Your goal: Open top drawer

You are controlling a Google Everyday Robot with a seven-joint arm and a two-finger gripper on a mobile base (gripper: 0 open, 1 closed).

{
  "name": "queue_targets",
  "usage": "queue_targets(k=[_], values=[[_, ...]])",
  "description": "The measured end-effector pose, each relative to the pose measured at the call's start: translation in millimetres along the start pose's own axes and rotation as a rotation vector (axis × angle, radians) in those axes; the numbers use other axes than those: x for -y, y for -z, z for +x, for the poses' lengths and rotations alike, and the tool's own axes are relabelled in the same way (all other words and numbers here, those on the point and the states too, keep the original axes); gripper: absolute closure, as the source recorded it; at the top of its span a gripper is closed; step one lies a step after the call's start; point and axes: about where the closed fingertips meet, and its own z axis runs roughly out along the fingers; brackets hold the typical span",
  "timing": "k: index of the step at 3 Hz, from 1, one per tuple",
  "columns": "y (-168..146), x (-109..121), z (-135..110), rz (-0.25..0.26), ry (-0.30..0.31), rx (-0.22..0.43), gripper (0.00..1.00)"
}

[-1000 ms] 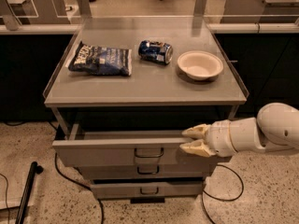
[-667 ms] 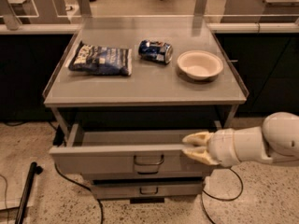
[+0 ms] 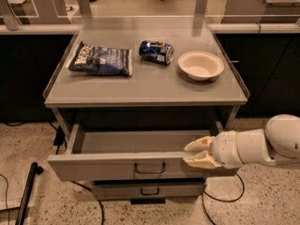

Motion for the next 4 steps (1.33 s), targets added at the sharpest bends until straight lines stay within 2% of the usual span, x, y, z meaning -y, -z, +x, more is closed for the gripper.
queue_targets(k=[1, 2, 4], values=[[0.0, 0.0, 0.0, 0.0, 0.0, 0.0, 0.4], [0.0, 0.0, 0.0, 0.0, 0.0, 0.0, 0.41], [4.6, -9.1, 5.0, -0.003, -0.003, -0.006, 0.88]])
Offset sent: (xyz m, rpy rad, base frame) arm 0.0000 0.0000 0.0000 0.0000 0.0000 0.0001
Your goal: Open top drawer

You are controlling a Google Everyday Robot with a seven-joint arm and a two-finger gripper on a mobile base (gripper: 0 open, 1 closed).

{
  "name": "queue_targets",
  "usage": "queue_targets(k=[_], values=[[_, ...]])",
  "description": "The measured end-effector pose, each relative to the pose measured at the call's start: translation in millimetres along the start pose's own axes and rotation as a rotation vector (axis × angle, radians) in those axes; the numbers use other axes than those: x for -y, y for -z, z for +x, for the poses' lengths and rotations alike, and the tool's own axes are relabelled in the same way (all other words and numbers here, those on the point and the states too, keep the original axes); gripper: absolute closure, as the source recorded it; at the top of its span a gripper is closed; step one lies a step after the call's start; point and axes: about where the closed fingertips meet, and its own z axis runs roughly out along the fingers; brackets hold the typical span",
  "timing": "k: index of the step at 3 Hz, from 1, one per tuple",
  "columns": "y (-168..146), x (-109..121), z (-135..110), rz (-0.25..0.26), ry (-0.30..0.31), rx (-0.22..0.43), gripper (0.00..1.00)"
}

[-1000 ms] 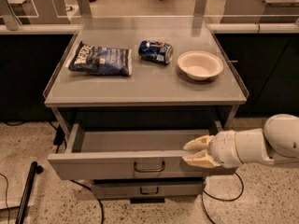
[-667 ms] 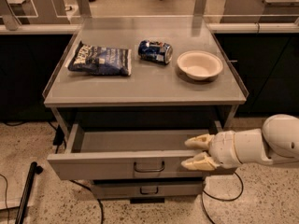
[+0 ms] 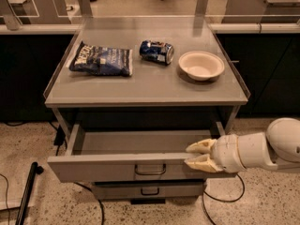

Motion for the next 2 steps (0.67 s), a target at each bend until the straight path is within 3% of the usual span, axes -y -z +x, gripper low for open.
queue_targets(k=[1, 2], values=[[10.1, -17.7, 3.0, -0.001, 0.002, 0.002, 1.0], [10.2, -19.4, 3.0, -0.001, 0.002, 0.002, 1.0]])
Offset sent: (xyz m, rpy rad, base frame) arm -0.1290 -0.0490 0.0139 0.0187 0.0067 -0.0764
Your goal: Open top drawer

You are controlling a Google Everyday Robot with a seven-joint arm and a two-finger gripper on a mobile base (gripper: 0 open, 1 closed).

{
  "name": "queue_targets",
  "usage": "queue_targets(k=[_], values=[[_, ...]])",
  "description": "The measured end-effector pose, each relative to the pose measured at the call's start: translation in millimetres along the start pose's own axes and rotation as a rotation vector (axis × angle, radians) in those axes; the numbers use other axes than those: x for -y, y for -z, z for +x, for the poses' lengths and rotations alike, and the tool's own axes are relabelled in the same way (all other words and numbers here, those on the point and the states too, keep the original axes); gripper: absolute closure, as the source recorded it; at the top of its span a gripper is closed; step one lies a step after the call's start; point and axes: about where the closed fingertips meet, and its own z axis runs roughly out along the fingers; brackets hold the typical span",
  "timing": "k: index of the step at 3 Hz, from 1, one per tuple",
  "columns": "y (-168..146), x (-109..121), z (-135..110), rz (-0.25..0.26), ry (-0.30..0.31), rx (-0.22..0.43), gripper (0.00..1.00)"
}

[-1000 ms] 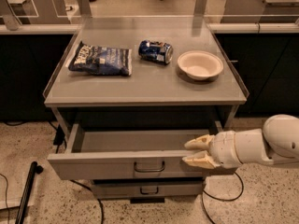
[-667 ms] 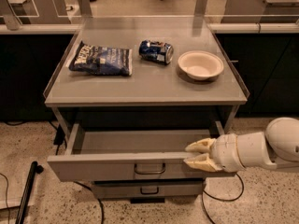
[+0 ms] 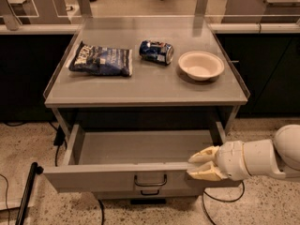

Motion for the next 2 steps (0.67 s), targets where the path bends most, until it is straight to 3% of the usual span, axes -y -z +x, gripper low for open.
queue_targets(k=[1, 2], values=[[6.9, -15.5, 3.4, 0.002, -0.012, 0.001, 1.0], [7.4, -19.2, 3.7, 0.003, -0.015, 0.002, 0.83]])
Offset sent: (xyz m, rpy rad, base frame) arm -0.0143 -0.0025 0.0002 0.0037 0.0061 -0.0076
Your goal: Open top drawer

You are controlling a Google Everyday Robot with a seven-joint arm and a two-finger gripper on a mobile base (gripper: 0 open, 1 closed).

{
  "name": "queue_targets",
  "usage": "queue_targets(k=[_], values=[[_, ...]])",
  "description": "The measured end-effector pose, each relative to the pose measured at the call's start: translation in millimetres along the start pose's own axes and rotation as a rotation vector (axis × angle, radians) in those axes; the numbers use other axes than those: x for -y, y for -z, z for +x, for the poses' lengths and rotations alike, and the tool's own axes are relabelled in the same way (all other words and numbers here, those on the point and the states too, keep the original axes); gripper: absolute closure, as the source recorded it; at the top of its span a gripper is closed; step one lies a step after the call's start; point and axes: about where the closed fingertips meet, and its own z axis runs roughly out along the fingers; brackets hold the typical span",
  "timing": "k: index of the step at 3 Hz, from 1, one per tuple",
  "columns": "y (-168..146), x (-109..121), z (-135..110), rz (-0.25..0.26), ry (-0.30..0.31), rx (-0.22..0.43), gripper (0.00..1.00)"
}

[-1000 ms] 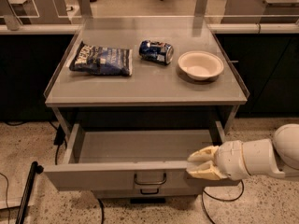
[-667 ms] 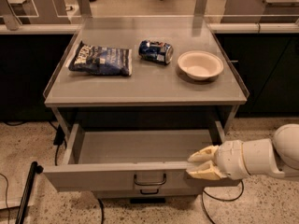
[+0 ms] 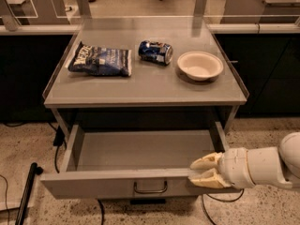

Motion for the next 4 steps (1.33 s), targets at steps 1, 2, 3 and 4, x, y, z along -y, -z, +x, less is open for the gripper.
queue_targets(k=[1, 2, 3, 4], values=[[0.0, 0.0, 0.0, 0.0, 0.0, 0.0, 0.6], [0.0, 0.0, 0.0, 0.0, 0.0, 0.0, 0.28], [0.0, 0.0, 0.0, 0.0, 0.0, 0.0, 0.05], [-0.1, 0.0, -0.1, 0.0, 0.0, 0.0, 0.0]])
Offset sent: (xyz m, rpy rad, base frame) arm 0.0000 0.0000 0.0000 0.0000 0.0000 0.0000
